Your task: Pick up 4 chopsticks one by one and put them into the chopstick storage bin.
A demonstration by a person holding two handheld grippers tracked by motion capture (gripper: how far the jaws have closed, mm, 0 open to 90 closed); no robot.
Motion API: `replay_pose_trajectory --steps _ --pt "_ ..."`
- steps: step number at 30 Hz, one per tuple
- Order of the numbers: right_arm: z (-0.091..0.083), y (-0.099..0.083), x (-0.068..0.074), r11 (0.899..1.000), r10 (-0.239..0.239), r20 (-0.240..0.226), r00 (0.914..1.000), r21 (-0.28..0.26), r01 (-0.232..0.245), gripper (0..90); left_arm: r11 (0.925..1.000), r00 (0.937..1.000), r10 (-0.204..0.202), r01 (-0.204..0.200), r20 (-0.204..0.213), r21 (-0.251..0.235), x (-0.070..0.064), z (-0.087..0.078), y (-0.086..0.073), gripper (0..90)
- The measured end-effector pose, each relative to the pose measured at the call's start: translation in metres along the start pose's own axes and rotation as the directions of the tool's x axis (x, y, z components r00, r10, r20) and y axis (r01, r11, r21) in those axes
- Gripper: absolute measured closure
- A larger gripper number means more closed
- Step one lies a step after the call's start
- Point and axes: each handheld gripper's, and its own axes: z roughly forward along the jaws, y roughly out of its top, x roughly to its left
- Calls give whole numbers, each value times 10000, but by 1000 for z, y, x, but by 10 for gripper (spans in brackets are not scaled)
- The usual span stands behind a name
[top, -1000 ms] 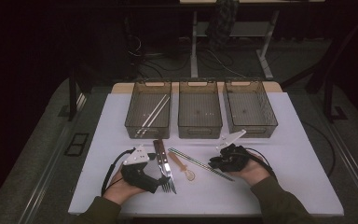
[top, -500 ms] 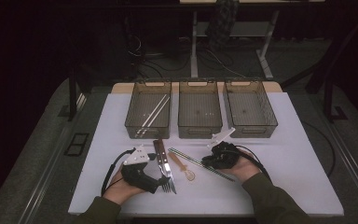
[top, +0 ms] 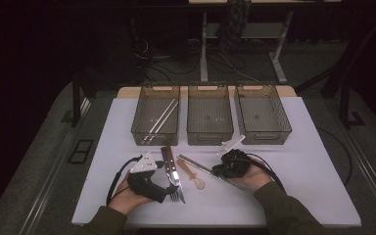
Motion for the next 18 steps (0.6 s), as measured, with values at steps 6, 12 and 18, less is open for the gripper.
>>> replay_pose_trajectory --steps 6,12,18 --pt "1 -1 -1 9999 -89 113 9999 71 89 831 10000 10000 19 -19 -3 3 0 0 0 2" --pt "2 -2 -1 9999 -122 155 9998 -28 122 837 10000 10000 46 -46 2 36 0 0 0 2" --pt "2 -3 2 9999 -147 293 9995 -45 149 846 10000 10000 53 -53 6 45 0 0 0 2"
